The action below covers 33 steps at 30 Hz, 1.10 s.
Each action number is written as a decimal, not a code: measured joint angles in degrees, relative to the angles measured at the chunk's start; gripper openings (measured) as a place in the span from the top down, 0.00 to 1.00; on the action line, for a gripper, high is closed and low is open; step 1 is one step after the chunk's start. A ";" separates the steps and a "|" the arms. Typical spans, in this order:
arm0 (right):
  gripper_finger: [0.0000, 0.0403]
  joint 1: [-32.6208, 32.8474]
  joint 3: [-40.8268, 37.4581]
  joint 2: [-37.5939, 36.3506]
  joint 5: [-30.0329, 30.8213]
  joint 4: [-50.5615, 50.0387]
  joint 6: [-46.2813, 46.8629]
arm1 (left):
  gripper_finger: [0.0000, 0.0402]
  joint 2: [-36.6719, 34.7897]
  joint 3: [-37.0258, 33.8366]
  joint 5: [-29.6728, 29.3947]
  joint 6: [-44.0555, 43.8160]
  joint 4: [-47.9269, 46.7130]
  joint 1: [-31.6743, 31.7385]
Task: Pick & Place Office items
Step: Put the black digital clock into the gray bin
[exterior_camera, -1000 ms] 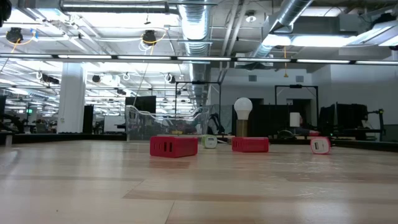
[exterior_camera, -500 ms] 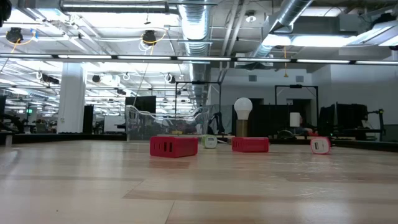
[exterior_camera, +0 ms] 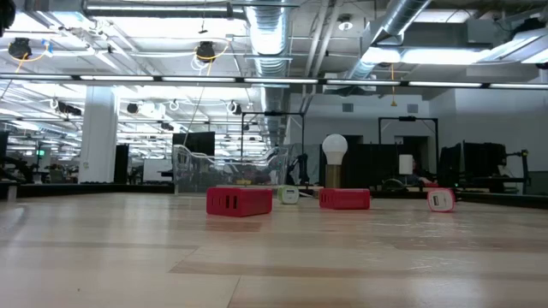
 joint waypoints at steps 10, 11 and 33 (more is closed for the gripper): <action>0.42 -16.93 -0.02 0.02 2.83 6.36 -32.09 | 0.68 0.00 0.00 2.95 -0.68 -0.13 1.68; 0.42 -18.64 -0.02 0.02 3.44 7.91 -34.25 | 0.68 0.00 0.00 2.92 -0.69 -0.20 1.68; 0.48 -56.90 -4.79 0.16 -45.13 50.35 -75.05 | 0.68 0.00 -0.02 -1.70 0.39 -0.27 1.66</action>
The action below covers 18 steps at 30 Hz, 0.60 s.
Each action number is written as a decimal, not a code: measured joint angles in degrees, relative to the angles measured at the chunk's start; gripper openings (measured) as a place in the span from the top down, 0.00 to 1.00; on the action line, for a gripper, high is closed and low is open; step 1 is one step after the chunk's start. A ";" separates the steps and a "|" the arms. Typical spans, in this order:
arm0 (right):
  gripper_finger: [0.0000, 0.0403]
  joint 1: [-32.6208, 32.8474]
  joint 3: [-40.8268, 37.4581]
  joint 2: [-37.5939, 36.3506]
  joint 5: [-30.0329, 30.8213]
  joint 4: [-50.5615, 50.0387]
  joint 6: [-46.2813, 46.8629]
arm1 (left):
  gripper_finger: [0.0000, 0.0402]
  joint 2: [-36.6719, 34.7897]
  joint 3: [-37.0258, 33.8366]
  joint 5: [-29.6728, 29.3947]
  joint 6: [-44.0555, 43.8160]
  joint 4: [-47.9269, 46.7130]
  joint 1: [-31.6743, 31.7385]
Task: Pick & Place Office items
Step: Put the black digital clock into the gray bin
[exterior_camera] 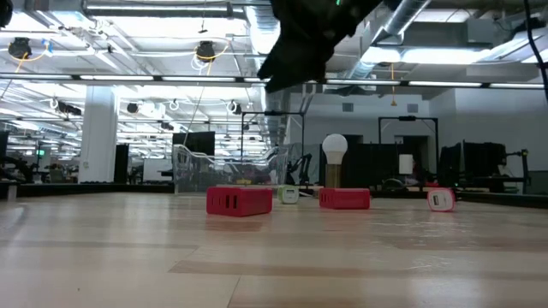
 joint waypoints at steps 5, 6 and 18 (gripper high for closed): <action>0.52 -3.65 -0.06 0.92 -6.66 0.29 -19.22 | 0.68 0.00 0.00 -0.20 0.74 0.00 -0.14; 0.53 -3.92 0.07 1.27 -8.19 0.69 -23.14 | 0.68 0.00 0.00 -0.11 0.78 0.00 -0.17; 0.60 -4.41 0.00 8.91 -9.30 3.55 -48.04 | 0.68 -0.02 0.00 0.62 0.80 -0.27 -0.17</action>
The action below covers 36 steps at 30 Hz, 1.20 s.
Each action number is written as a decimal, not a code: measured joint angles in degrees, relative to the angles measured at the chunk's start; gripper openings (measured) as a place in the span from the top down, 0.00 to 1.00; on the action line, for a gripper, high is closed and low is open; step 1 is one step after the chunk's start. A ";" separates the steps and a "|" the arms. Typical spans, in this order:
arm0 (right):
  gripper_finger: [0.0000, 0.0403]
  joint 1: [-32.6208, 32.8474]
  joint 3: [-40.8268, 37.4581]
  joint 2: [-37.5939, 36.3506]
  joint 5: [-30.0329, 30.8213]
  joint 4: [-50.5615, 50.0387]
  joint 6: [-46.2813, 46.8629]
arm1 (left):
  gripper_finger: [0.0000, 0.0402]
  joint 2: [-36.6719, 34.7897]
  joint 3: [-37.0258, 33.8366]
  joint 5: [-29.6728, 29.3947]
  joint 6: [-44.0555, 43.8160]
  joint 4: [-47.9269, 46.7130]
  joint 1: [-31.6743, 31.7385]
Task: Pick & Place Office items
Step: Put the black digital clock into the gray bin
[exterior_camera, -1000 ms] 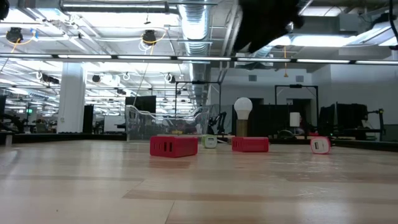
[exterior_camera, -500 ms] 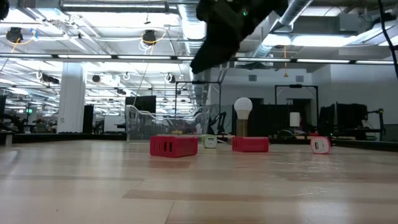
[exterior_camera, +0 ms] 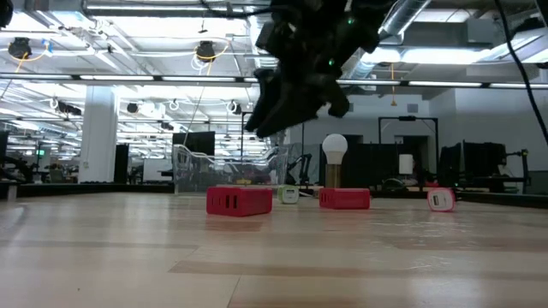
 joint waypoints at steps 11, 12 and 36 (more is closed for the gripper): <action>0.68 3.24 0.15 -6.42 -7.32 -6.76 25.26 | 0.68 -0.02 0.00 -20.11 -4.39 -3.41 0.00; 0.68 4.29 0.13 -7.42 -8.09 -7.11 28.61 | 0.68 0.01 0.00 -20.03 -6.07 -4.99 0.00; 0.56 33.82 0.11 -15.66 2.43 -4.55 58.62 | 0.25 2.08 0.00 21.22 -53.68 -29.51 30.03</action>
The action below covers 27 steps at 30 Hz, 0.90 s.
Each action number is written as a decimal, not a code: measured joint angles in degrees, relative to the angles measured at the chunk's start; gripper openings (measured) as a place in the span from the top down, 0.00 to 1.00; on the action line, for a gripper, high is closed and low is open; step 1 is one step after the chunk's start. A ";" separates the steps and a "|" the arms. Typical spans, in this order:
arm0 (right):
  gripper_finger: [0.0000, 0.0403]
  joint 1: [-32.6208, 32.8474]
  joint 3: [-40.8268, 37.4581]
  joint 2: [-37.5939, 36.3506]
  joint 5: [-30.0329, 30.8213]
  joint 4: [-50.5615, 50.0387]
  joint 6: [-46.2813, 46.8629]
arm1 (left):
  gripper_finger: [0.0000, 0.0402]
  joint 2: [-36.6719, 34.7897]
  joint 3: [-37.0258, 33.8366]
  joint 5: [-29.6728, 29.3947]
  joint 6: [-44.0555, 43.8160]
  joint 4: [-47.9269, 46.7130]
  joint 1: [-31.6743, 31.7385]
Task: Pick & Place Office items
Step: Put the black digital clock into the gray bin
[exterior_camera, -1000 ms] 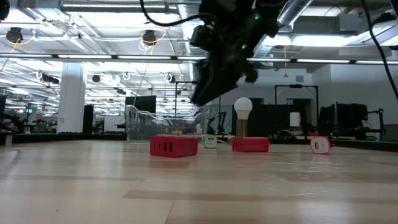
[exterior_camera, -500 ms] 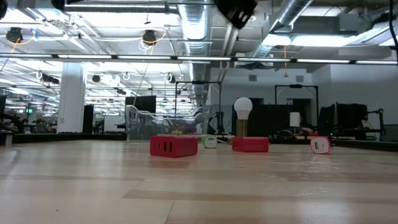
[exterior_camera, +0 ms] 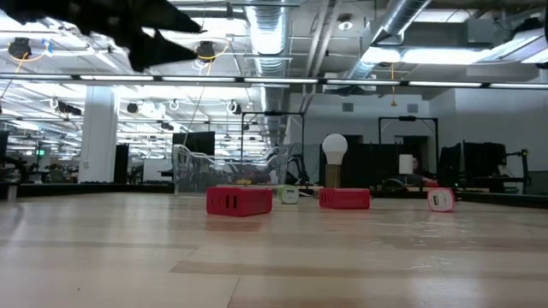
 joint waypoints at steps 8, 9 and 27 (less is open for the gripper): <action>0.56 5.78 0.00 0.04 8.61 -2.46 4.33 | 0.36 13.15 12.14 3.79 -5.07 -14.21 9.43; 0.56 6.06 0.00 0.04 9.15 -3.17 5.58 | 0.37 15.38 14.89 3.87 -5.87 -18.92 10.62; 0.56 11.34 0.00 0.09 12.05 -13.46 28.02 | 0.26 46.26 35.47 30.37 -17.13 -49.60 29.30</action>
